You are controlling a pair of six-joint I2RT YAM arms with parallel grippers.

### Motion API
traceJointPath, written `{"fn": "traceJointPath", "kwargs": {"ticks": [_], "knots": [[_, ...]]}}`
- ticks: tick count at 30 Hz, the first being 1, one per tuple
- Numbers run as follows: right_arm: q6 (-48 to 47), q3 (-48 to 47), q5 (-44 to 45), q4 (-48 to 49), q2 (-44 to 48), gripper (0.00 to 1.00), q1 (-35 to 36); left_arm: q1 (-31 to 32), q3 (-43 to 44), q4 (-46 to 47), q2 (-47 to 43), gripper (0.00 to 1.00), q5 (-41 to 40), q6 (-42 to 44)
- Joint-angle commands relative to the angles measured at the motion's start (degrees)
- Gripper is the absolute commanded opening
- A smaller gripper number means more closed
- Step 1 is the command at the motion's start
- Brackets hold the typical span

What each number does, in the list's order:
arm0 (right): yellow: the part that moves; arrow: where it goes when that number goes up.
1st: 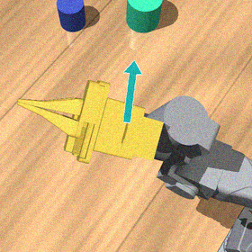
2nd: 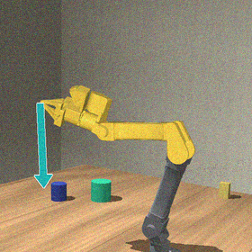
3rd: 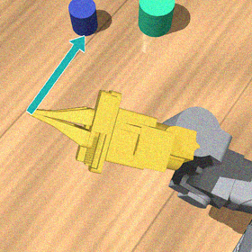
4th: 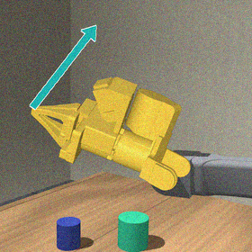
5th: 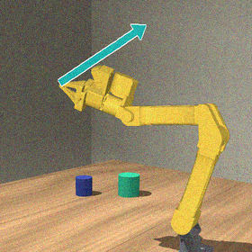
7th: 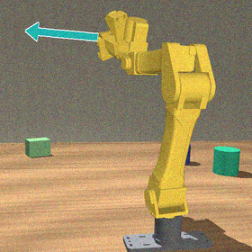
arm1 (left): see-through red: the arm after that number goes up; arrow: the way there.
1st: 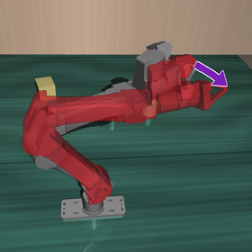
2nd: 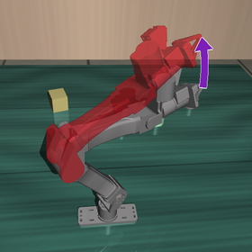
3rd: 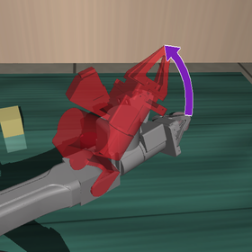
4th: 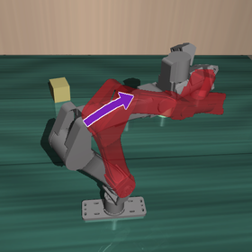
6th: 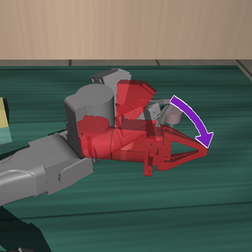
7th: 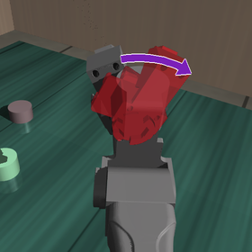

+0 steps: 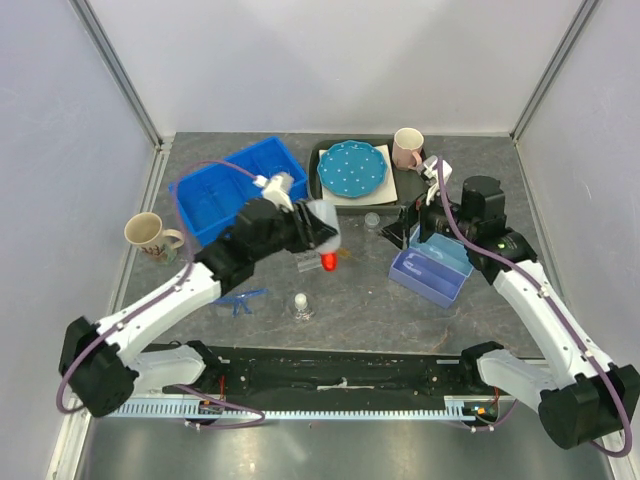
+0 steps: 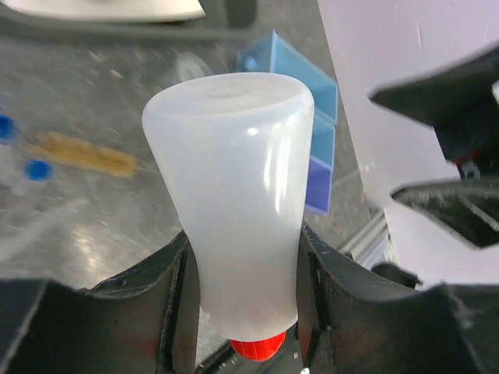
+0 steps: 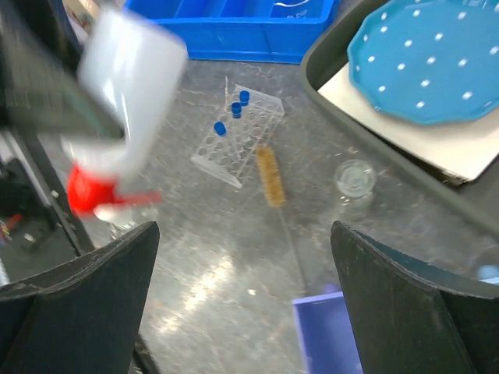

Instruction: Organize the chemistry lab equipment

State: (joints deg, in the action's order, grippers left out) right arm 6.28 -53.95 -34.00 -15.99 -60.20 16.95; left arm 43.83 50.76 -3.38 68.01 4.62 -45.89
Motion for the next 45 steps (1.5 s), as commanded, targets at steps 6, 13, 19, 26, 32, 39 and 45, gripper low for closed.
{"fn": "traceJointPath", "kwargs": {"ticks": [6, 13, 19, 26, 32, 39, 45], "knots": [[-22.8, 3.4, -17.2, -6.1, 0.4, 0.98, -6.0, -27.5, 6.9, -10.7, -0.5, 0.34, 17.1, 11.1], [-26.5, 3.8, -14.9, -9.6, 1.6, 0.98, -7.4, -40.2, 22.5, -13.6, 17.4, 0.34, 25.3, 12.8], [-27.9, 2.9, -13.4, -11.9, -0.6, 0.98, -7.5, -43.7, 36.9, -17.0, 33.4, 0.34, 29.1, 11.0], [-28.2, 2.5, -14.3, -13.2, -2.1, 0.98, -7.5, -47.8, 49.6, -23.2, 45.3, 0.34, 27.8, 11.7], [-28.6, 2.5, -14.4, -13.6, -2.9, 0.98, -7.4, -48.3, 57.9, -27.5, 51.8, 0.35, 26.2, 13.0], [-29.4, 2.1, -14.5, -14.6, -4.7, 0.98, -7.4, -48.3, 59.6, -29.1, 55.6, 0.36, 23.8, 14.5], [-29.9, 2.2, -14.3, -14.9, -5.3, 0.98, -7.5, -48.4, 59.5, -30.1, 57.4, 0.54, 22.6, 15.2]]}}
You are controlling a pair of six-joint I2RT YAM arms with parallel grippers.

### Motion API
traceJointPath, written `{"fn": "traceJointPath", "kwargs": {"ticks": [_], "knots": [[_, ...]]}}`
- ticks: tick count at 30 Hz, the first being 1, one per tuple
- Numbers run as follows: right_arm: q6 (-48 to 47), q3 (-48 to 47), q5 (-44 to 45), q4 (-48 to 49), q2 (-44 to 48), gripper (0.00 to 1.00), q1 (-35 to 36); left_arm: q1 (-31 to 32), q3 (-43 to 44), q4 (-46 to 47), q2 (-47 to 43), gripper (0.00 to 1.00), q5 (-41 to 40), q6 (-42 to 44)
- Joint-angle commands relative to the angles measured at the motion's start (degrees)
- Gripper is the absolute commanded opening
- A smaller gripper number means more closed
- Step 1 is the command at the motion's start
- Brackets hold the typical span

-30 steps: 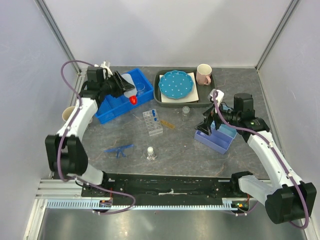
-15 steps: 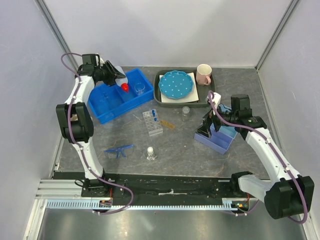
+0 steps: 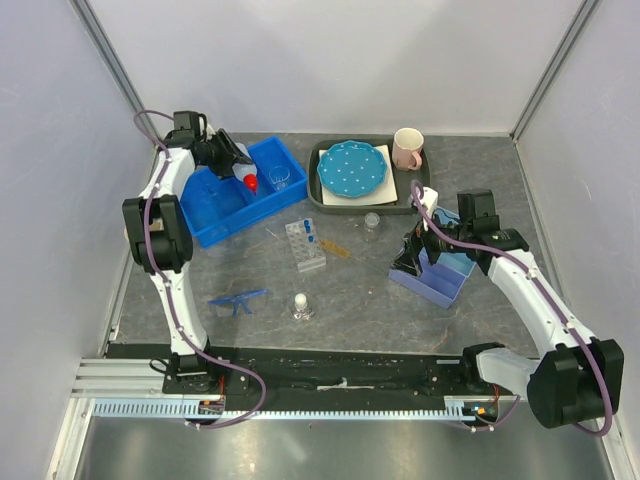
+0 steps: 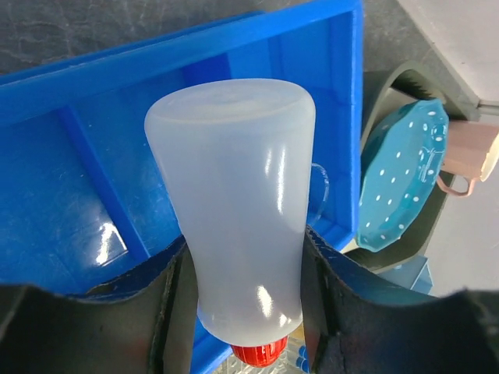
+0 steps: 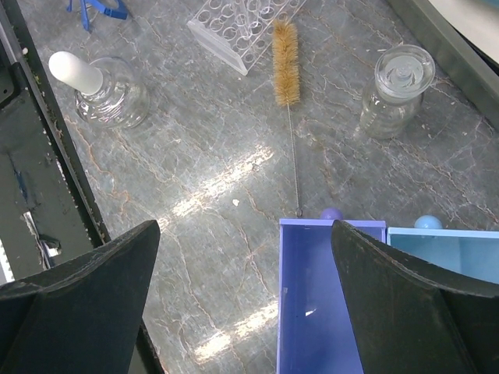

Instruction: Organize the chemistry lab equipment

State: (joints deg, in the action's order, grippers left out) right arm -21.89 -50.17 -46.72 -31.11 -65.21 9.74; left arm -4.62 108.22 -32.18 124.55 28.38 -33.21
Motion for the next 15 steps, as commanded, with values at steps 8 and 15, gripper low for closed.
{"fn": "traceJointPath", "kwargs": {"ticks": [8, 15], "knots": [[-2.2, -1.9, -1.5, -0.4, -1.7, 0.98, -0.3, 0.1, 5.4, -3.8, 0.7, 0.75, -1.7, 3.2], [-3.4, -1.9, -2.2, -1.1, -1.9, 0.98, -0.9, 0.1, 6.9, -5.5, -3.2, 0.78, -0.8, 6.1]]}}
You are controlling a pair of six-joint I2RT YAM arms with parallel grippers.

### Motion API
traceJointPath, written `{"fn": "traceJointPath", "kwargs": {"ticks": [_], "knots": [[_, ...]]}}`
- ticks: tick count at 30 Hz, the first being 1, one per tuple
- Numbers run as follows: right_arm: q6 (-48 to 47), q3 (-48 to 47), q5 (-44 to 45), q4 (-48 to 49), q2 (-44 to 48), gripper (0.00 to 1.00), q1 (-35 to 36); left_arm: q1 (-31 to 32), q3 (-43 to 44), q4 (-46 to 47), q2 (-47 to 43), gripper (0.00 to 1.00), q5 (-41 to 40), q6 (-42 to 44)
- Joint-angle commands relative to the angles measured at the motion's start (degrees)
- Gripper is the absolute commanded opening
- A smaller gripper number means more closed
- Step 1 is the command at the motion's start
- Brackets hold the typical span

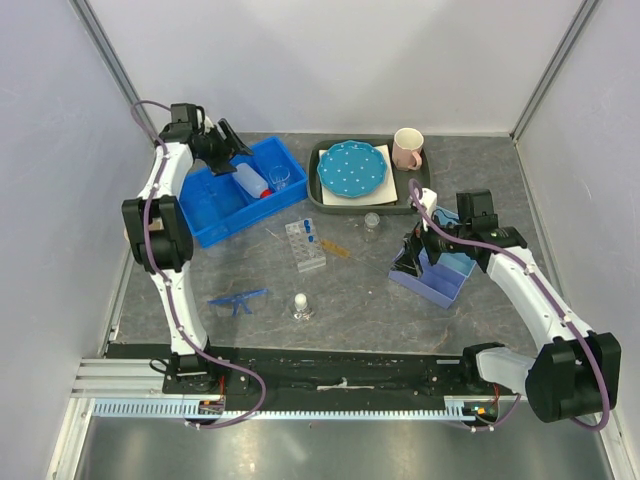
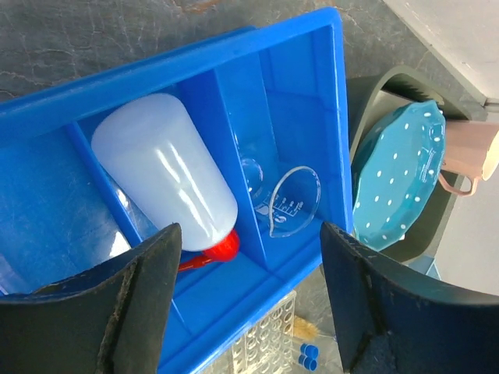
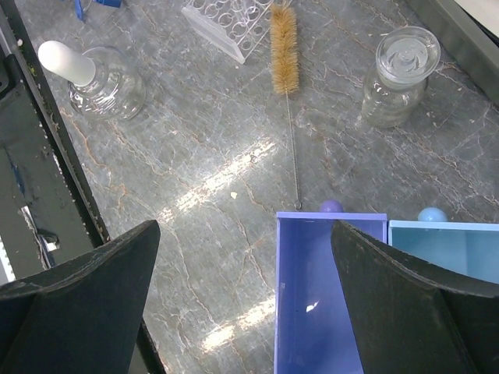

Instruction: Organize the chemistry lab equipment

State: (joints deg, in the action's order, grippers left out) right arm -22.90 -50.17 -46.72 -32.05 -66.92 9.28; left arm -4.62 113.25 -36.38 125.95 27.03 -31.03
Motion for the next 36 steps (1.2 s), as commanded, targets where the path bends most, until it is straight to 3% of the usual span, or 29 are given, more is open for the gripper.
{"fn": "traceJointPath", "kwargs": {"ticks": [1, 4, 8, 12, 15, 18, 20, 23, 28, 36], "knots": [[-2.8, -1.9, -2.3, -0.4, -0.1, 0.98, -0.6, 0.1, 1.4, -1.2, -5.6, 0.78, 0.6, 4.4], [-4.7, -1.7, -3.6, -1.1, 1.3, 0.98, -1.0, 0.2, -5.4, 0.9, -13.0, 0.78, 0.4, 5.7], [-7.8, -0.4, -7.3, -1.1, 4.5, 0.98, -1.5, 0.3, -27.4, 13.7, -28.7, 0.79, 0.7, 7.0], [-10.7, 1.8, -10.5, -0.2, 8.0, 0.98, -1.5, 0.1, -43.3, 19.6, -44.9, 0.82, 0.4, 9.4], [-10.7, 3.2, -10.9, 2.1, 9.3, 0.98, -1.5, 0.1, -53.6, 21.5, -57.5, 0.87, 0.0, 12.4], [-9.9, 2.8, -9.4, 3.5, 9.1, 0.98, -1.5, 0.1, -63.4, 23.6, -70.9, 1.00, -2.0, 12.2], [-10.1, 1.8, -7.6, 3.4, 8.7, 0.98, -1.5, 0.1, -69.0, 24.8, -80.0, 1.00, -3.0, 11.5], [-12.3, -1.7, -5.2, -0.1, 7.2, 0.98, -1.2, 0.1, -73.9, 24.3, -88.9, 1.00, -3.6, 11.8], [-15.9, -6.9, -4.1, -3.5, 2.9, 0.98, 0.4, 0.2, -77.2, 21.6, -93.7, 1.00, -1.3, 12.2], [-8.2, -12.7, 17.6, 2.3, -6.8, 0.98, 12.2, 0.2, -76.2, 17.6, -92.9, 0.97, 2.3, 12.8]]}}
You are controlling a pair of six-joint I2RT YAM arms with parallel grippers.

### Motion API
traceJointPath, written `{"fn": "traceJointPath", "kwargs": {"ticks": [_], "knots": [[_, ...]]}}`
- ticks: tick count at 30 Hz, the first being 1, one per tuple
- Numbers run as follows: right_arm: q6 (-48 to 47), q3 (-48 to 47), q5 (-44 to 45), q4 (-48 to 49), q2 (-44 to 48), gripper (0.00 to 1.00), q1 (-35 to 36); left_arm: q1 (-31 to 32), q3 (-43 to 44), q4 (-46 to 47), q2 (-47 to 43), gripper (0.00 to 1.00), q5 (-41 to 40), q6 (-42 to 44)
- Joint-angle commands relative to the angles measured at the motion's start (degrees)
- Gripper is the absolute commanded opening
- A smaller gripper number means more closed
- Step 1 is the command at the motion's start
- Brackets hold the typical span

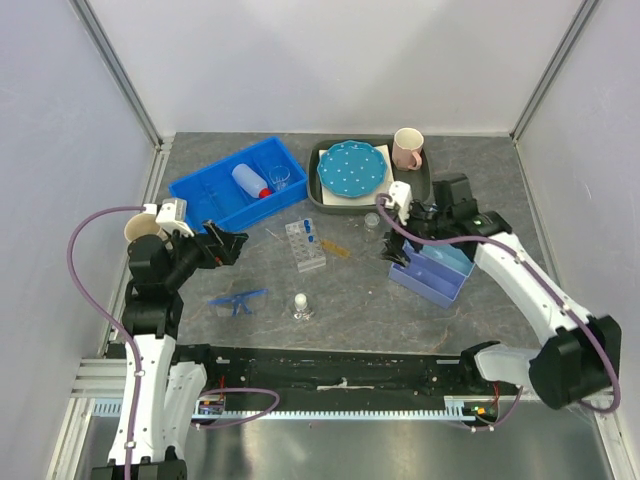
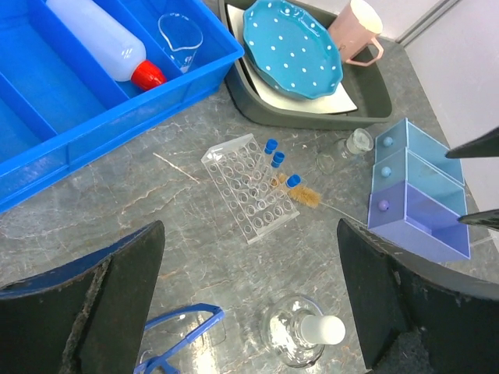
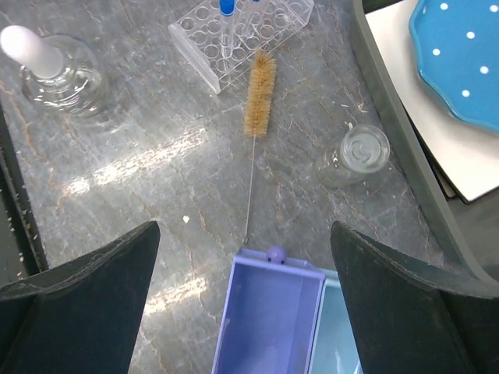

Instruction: Organize the chemistry lab equipment

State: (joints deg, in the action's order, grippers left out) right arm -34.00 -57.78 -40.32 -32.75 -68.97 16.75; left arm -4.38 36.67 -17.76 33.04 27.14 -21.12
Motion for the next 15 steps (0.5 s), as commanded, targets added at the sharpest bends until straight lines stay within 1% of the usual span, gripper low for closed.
{"fn": "traceJointPath", "kwargs": {"ticks": [1, 5, 8, 15], "knots": [[3.8, -5.8, 11.6, 2.7, -5.8, 0.98, 5.0, 0.0, 0.3, -1.3, -0.2, 0.97, 2.2, 2.9], [5.2, -8.7, 13.7, 2.3, -10.6, 0.98, 5.0, 0.0, -0.5, -2.2, -1.2, 0.96, 2.9, 2.7], [6.0, -9.1, 15.1, 2.2, -12.2, 0.98, 5.0, 0.0, -1.2, -1.9, -1.3, 0.96, 3.9, 2.0], [5.1, -8.1, 15.8, 2.2, -12.5, 0.98, 5.0, 0.1, -1.2, -1.9, 0.6, 0.94, 5.7, 1.9]]}}
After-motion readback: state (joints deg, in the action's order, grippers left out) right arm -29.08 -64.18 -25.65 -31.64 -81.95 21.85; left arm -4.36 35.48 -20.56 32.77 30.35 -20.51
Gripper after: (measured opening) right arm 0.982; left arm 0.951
